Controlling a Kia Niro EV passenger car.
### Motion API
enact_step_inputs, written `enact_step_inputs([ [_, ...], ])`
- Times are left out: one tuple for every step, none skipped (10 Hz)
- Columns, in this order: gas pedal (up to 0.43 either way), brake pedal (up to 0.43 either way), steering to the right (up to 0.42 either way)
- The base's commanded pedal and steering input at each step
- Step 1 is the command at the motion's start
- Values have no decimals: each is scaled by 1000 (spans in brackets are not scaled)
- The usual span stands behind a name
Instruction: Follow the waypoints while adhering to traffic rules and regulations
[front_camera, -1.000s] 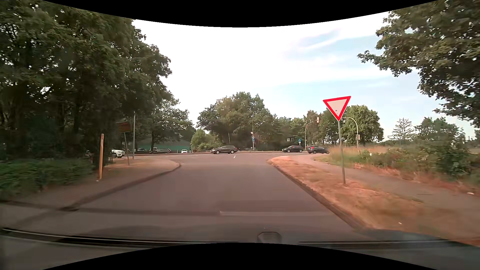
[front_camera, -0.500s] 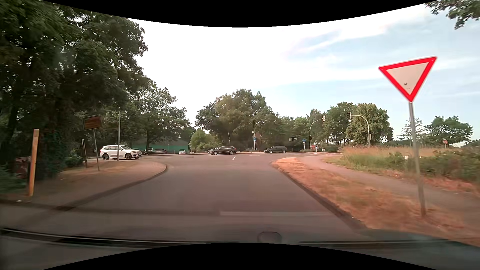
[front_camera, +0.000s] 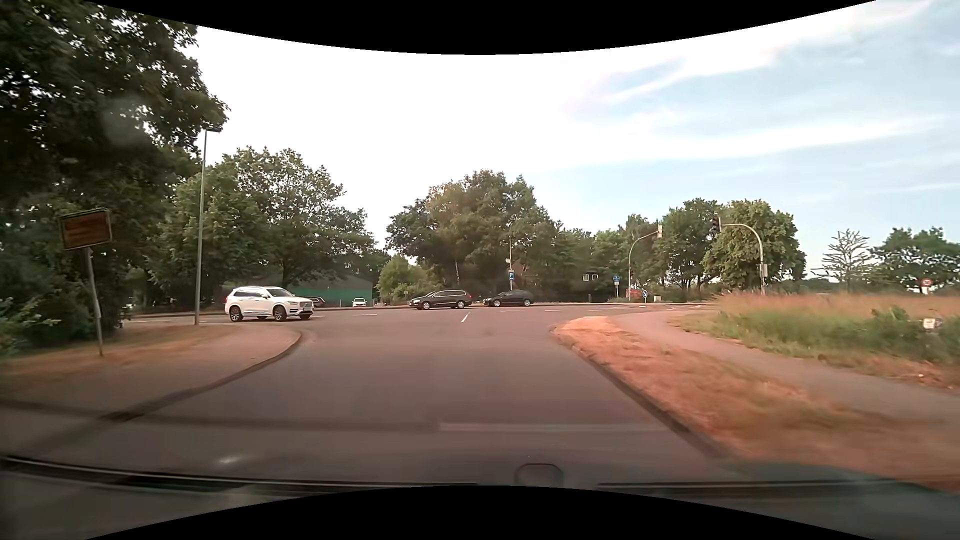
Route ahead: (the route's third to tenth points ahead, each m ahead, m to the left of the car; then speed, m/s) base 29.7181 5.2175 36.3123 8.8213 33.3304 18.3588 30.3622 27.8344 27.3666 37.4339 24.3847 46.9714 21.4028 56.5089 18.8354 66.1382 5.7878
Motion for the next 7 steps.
enact_step_inputs([
  [39,0,-3],
  [39,0,-3],
  [39,0,-1],
  [39,0,-1],
  [39,0,-1],
  [39,0,-1],
  [39,0,1],
])
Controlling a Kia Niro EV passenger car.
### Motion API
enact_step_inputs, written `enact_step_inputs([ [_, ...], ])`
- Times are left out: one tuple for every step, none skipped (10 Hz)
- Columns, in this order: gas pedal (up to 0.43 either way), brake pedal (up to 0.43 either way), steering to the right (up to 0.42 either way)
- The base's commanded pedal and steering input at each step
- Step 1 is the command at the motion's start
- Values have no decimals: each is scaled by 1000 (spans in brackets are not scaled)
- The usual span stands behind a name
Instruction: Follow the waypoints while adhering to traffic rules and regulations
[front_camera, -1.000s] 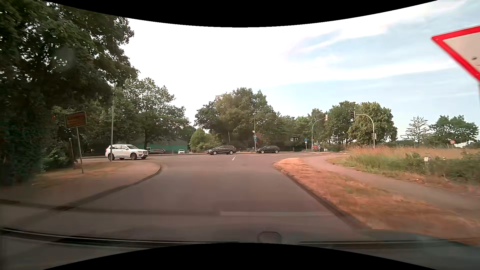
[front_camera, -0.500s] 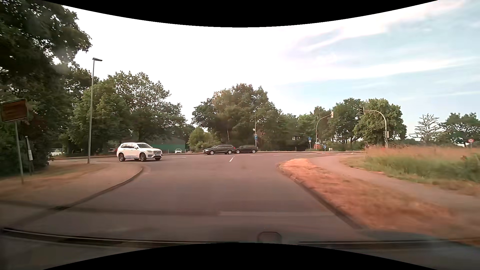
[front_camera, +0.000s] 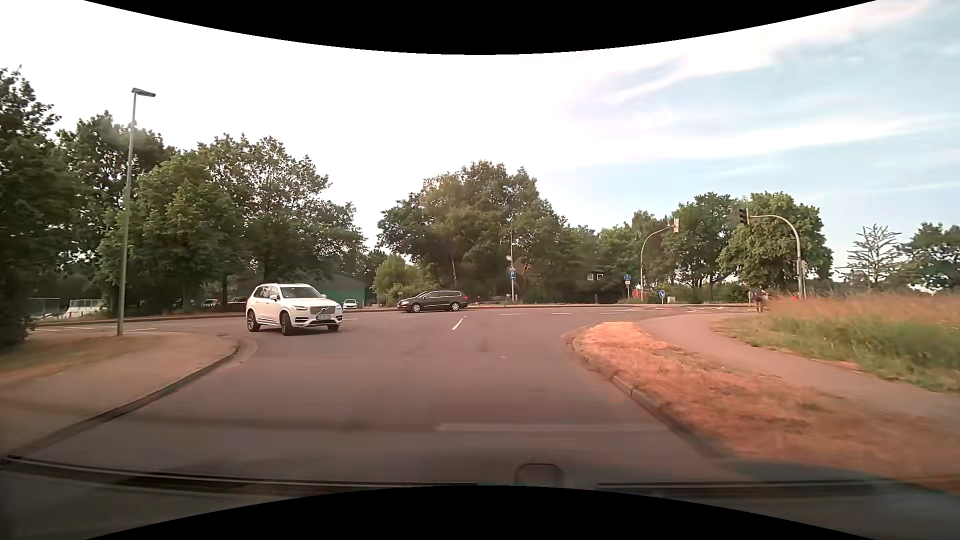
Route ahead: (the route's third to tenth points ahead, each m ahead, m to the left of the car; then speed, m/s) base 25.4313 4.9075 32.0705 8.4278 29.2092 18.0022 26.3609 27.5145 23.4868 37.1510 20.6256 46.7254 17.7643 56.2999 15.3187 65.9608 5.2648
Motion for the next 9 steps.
enact_step_inputs([
  [39,0,6],
  [39,0,9],
  [47,0,9],
  [59,0,6],
  [67,0,1],
  [67,0,-1],
  [67,0,-1],
  [67,0,-2],
  [67,0,-3],
])
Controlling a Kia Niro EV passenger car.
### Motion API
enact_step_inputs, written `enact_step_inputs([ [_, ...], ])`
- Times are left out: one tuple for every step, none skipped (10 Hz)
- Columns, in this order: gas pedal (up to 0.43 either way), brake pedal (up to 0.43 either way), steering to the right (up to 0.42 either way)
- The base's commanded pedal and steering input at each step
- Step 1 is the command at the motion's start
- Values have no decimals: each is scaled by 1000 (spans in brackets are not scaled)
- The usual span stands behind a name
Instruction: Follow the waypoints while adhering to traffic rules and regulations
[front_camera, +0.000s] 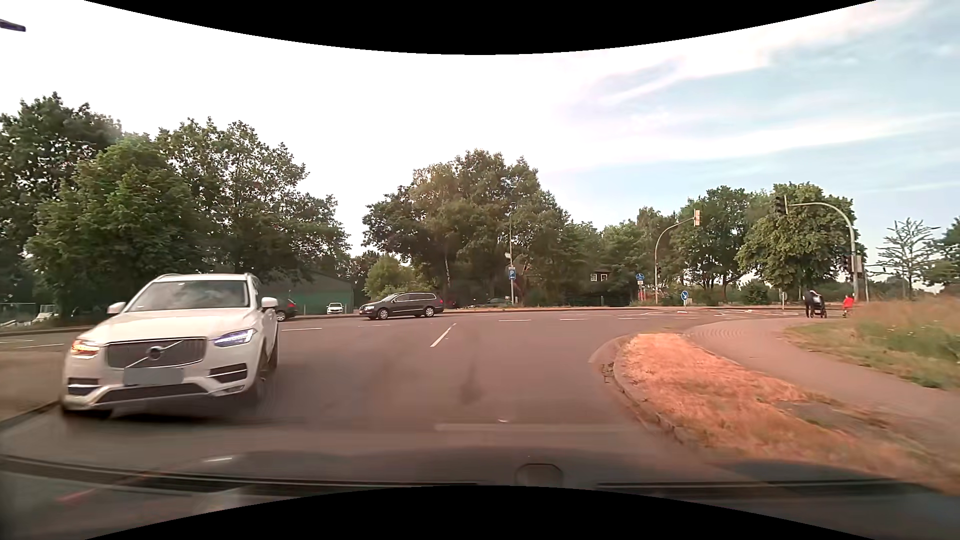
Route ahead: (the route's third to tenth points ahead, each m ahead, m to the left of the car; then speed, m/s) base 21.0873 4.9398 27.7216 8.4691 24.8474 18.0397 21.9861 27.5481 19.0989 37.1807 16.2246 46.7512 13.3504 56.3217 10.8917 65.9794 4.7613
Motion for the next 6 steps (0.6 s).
enact_step_inputs([
  [67,0,-4],
  [67,0,-6],
  [67,0,-6],
  [67,0,-4],
  [67,0,-1],
  [67,0,1],
])
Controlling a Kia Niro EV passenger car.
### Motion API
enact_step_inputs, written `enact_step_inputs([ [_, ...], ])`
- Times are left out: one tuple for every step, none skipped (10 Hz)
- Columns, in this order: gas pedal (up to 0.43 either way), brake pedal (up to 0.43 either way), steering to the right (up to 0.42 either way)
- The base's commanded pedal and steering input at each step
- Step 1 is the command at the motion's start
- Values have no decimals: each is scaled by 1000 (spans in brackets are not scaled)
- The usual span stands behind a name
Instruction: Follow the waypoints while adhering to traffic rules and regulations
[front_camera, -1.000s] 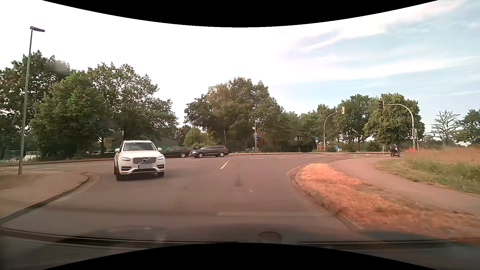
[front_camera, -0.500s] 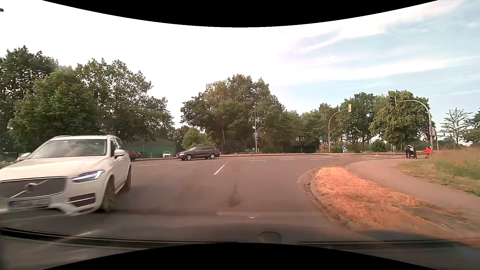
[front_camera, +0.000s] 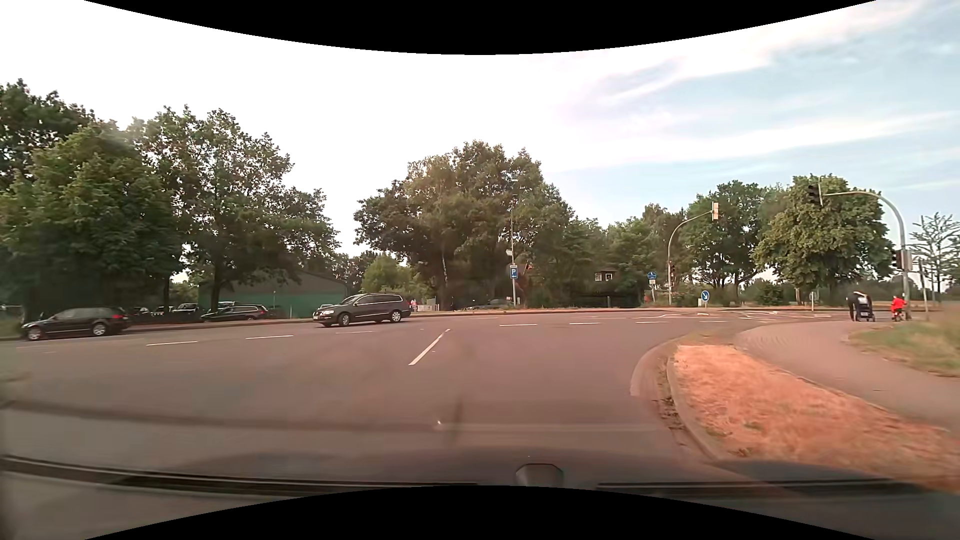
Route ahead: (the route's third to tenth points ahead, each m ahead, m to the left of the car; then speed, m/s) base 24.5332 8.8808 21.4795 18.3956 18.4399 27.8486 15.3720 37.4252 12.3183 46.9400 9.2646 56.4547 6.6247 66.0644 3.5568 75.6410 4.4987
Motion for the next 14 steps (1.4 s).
enact_step_inputs([
  [67,0,0],
  [47,0,0],
  [8,0,0],
  [8,0,0],
  [0,0,-3],
  [0,0,-7],
  [0,0,-7],
  [0,0,-7],
  [0,0,-9],
  [0,0,-11],
  [0,0,-11],
  [0,0,-8],
  [0,0,-6],
  [0,0,-6],
])
